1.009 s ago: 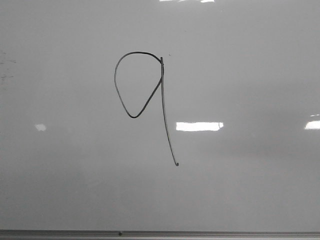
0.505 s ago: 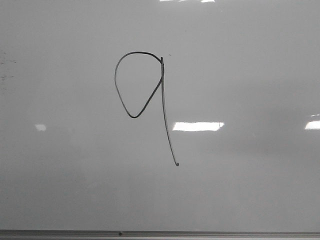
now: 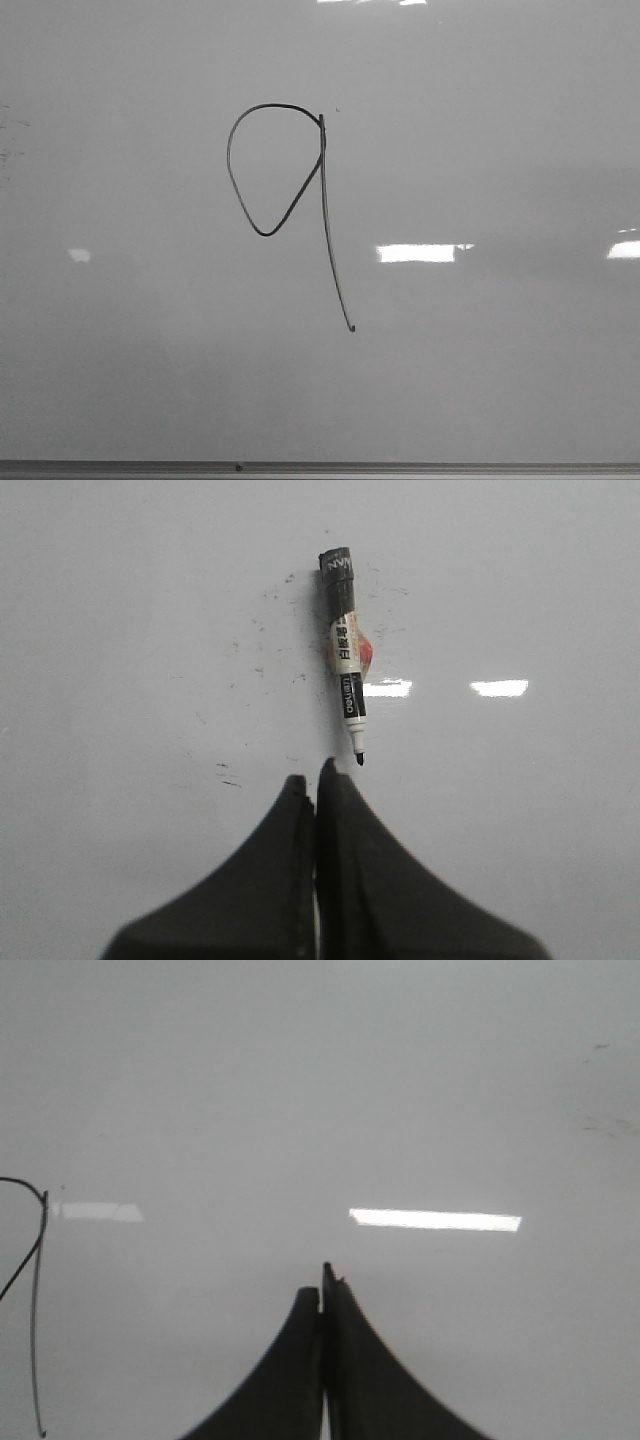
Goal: Write number 9 on whiteboard
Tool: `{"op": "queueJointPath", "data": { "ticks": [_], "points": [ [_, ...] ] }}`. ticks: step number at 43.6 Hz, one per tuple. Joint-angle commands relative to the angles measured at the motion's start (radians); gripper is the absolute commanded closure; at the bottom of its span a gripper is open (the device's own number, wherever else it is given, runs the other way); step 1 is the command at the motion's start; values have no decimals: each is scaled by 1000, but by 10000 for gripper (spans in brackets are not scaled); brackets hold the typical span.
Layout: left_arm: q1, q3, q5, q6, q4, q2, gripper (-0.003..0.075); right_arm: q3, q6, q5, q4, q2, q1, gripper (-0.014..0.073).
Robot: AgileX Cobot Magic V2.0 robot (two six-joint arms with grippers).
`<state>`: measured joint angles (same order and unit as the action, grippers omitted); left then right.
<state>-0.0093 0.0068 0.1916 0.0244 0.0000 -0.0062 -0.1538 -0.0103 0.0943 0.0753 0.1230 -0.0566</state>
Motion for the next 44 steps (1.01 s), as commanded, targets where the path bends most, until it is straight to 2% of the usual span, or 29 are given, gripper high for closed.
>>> {"op": "queueJointPath", "data": {
  "ticks": [1, 12, 14, 19, 44],
  "points": [
    [2, 1, -85, -12, -8, -20, 739, 30, -40, -124, -37, -38, 46, 662],
    [2, 1, -85, -12, -8, -20, 739, 181, -40, -40, -45, -151, 93, 662],
    [2, 1, -85, -12, -8, -20, 739, 176, -40, 26, -45, -153, 93, 662],
    [2, 1, -85, -12, -8, -20, 739, 177, -38, 75, -45, -152, 93, 662],
    [2, 1, -85, -12, -8, -18, 739, 177, -38, 79, -45, -152, 93, 662]
  ]
}}
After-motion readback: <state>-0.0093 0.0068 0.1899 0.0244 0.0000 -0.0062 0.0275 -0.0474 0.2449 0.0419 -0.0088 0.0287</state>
